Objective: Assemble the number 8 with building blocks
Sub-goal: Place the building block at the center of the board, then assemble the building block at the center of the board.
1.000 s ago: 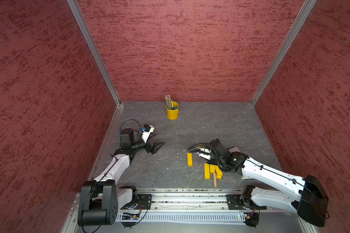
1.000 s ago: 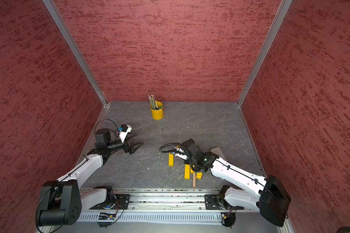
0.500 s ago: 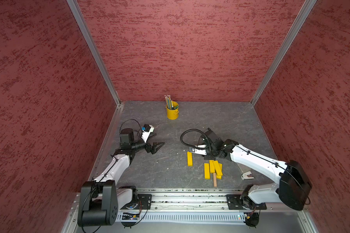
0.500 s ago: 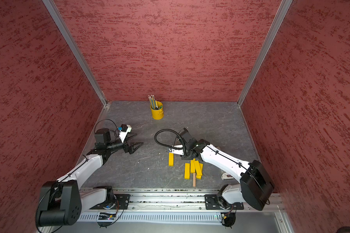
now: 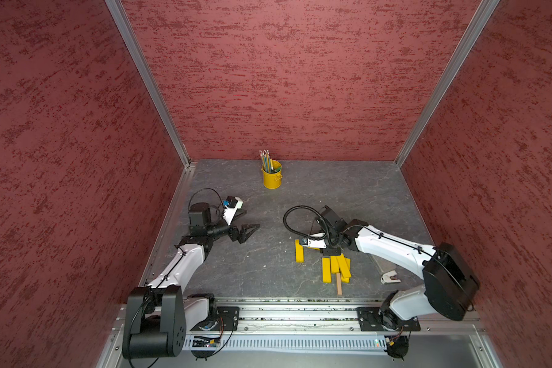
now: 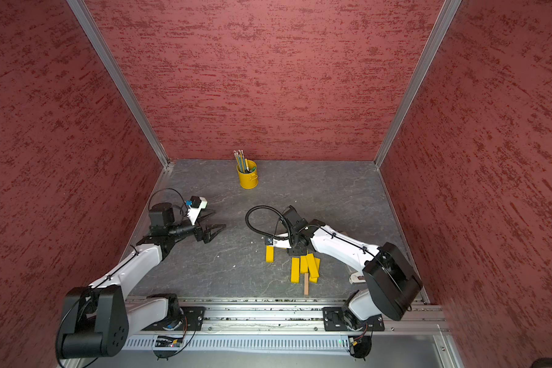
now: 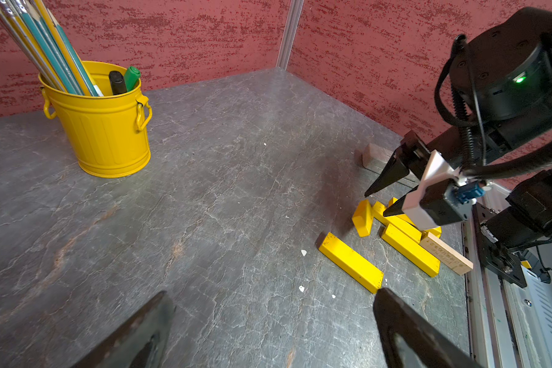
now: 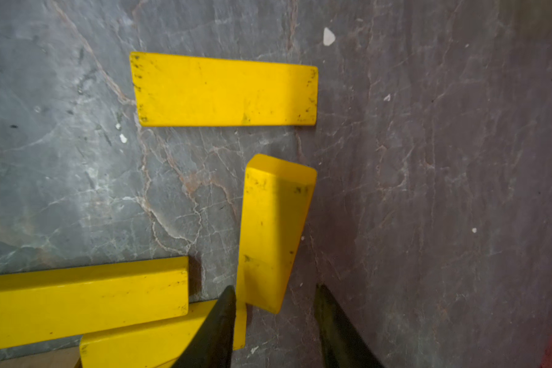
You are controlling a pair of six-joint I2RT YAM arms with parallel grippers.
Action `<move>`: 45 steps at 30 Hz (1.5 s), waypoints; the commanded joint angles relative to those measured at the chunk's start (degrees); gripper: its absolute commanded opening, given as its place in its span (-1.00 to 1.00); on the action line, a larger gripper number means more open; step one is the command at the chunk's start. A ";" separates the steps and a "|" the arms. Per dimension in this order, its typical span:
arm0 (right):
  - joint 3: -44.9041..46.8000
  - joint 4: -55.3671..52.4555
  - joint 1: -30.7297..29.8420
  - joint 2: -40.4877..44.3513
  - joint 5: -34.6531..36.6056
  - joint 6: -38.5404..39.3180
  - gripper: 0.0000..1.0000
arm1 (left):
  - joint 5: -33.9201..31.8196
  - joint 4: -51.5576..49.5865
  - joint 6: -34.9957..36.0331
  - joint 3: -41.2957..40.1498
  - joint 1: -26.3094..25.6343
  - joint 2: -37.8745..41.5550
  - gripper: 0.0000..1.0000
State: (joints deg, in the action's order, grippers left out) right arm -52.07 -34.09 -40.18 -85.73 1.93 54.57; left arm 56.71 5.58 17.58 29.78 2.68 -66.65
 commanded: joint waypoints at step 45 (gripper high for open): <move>1.57 8.75 1.64 -7.56 -6.79 -0.35 0.06 | -0.07 4.46 -1.41 -1.10 1.19 -0.70 0.99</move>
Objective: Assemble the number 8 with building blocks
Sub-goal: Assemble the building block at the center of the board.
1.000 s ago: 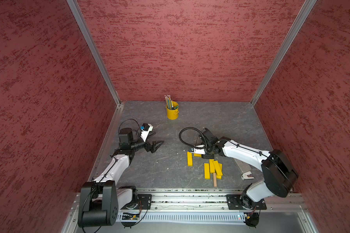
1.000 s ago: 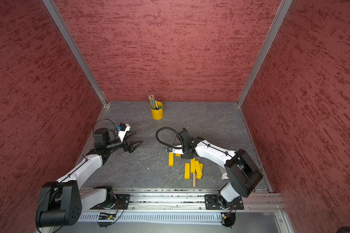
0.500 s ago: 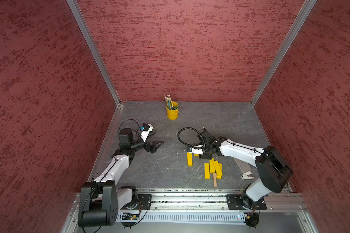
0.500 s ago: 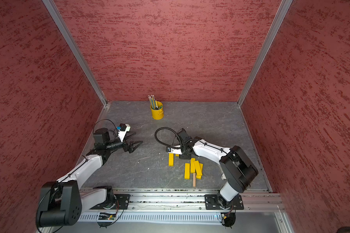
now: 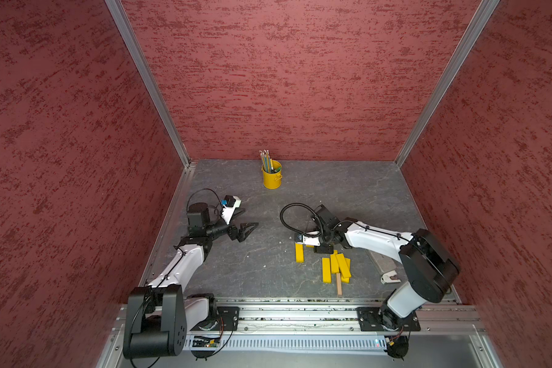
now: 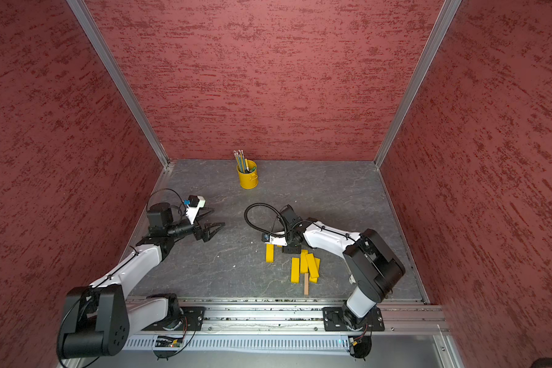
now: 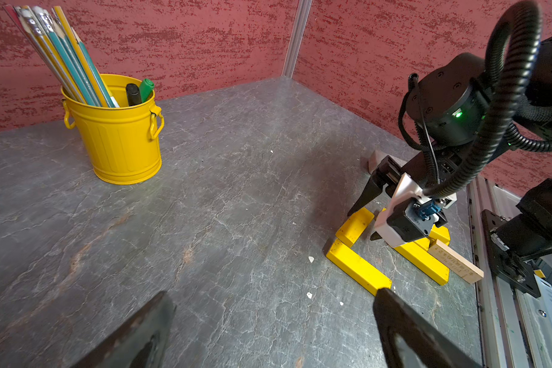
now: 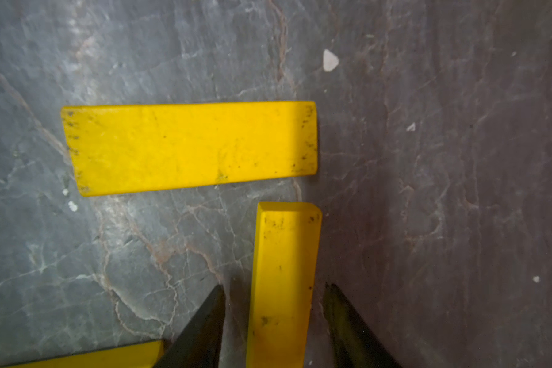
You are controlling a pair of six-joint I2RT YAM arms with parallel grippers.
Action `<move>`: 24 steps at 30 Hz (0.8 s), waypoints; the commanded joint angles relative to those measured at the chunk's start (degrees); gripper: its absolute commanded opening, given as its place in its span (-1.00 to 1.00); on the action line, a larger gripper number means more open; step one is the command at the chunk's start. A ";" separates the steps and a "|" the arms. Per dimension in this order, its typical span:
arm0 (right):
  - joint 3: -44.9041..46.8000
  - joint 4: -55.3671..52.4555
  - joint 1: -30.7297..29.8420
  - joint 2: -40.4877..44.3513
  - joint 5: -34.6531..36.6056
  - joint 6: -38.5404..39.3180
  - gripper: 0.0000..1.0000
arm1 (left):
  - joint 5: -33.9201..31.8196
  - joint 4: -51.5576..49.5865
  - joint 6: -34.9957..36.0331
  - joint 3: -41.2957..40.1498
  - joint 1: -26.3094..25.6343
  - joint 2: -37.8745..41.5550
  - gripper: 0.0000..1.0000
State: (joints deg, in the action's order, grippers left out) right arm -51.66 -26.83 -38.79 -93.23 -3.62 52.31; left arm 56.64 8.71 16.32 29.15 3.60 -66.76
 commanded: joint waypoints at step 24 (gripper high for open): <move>-4.24 -1.02 2.79 -7.19 -2.48 5.13 0.00 | -0.44 1.43 -0.08 -0.37 0.39 -1.27 0.99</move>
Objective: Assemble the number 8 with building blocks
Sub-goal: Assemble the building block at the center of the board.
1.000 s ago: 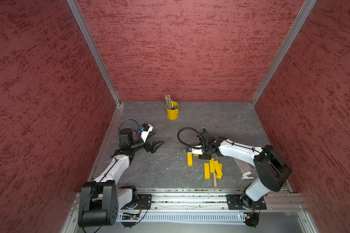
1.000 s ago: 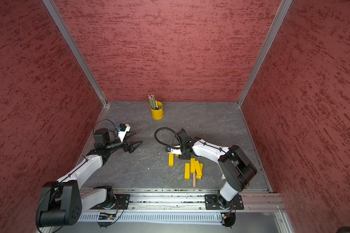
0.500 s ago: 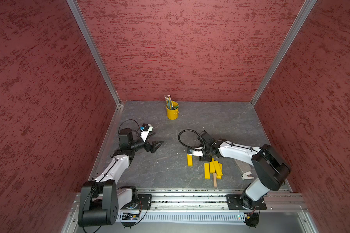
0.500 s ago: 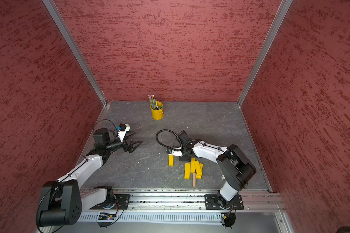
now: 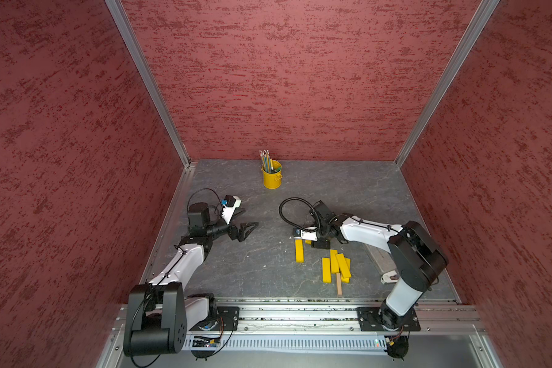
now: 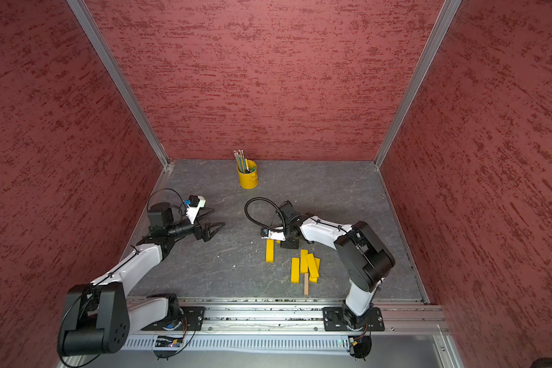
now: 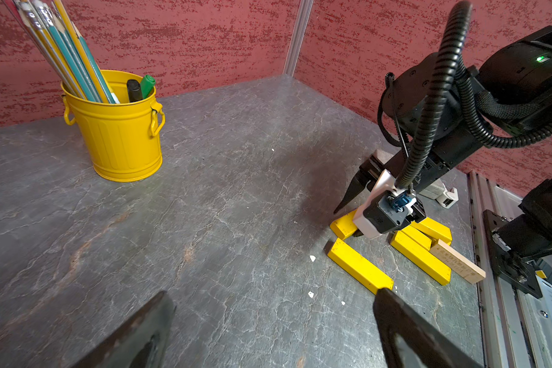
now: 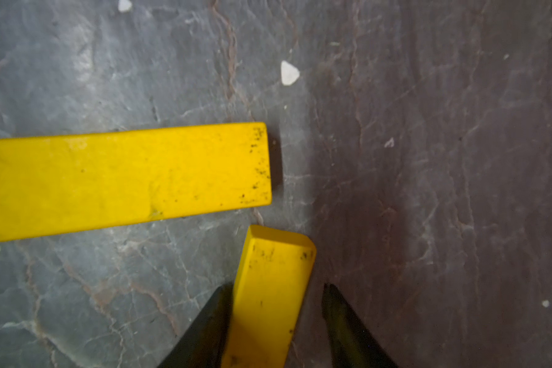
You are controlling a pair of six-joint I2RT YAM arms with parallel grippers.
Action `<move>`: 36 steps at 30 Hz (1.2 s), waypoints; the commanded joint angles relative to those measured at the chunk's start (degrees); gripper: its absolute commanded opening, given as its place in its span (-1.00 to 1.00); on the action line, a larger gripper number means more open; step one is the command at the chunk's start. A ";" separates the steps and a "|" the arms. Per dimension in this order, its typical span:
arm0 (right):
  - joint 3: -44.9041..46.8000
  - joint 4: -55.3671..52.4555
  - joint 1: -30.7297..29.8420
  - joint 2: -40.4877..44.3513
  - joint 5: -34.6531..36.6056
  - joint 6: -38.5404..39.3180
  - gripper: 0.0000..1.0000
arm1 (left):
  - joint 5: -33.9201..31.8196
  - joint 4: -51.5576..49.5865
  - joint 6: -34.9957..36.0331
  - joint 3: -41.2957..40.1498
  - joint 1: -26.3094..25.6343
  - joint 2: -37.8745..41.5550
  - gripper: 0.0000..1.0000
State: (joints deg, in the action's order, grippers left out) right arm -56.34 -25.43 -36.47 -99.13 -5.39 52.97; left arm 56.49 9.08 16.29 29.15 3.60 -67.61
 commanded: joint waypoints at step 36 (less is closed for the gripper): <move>1.35 -2.17 0.18 -1.55 0.58 9.36 -0.54 | -1.19 2.65 -0.30 -1.42 0.26 0.03 0.99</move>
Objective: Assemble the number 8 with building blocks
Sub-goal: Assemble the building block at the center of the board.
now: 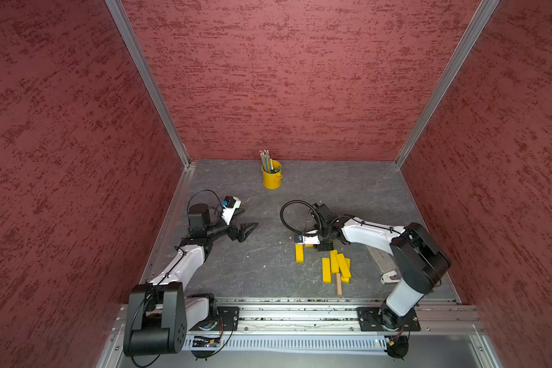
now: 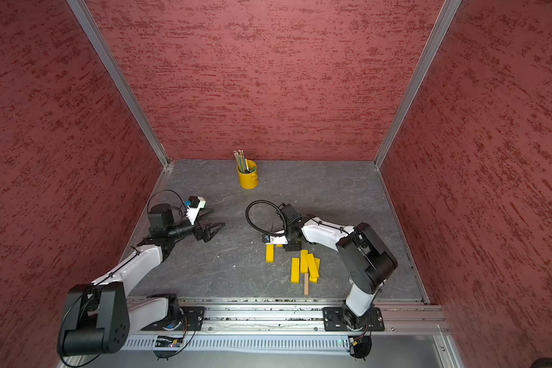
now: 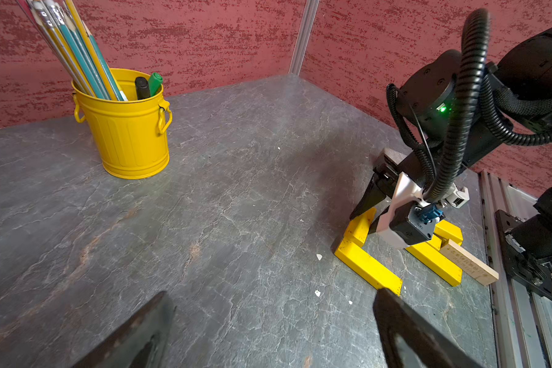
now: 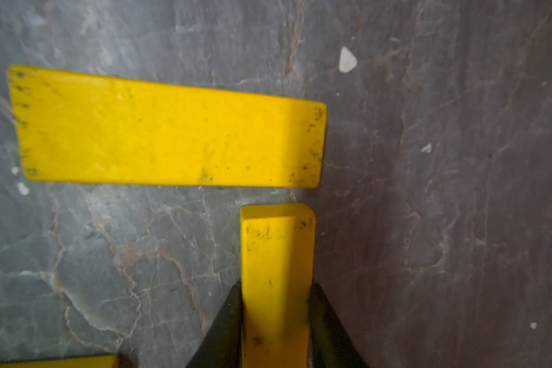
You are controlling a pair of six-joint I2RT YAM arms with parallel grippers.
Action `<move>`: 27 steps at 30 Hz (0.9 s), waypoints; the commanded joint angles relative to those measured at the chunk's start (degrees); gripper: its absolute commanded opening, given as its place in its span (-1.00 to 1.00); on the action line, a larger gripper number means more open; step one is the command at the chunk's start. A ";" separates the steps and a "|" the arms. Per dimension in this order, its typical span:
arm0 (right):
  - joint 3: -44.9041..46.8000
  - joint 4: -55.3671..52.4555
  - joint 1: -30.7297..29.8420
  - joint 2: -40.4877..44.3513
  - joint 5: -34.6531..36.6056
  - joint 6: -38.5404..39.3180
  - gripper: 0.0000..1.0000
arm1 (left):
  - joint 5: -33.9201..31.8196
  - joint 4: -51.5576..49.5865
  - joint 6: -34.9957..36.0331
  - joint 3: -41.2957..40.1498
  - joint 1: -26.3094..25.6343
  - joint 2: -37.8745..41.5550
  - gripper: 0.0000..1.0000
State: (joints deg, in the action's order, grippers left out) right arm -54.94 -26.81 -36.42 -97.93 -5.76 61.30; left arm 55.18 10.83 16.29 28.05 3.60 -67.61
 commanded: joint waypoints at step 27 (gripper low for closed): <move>-1.02 -1.15 -1.60 -2.86 -0.30 -1.04 -0.47 | -0.15 1.03 -0.21 -0.57 0.20 0.55 0.99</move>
State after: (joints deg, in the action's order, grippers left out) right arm -56.73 -27.29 -37.32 -99.33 -5.74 60.58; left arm 55.16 10.83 16.29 28.05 3.60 -67.61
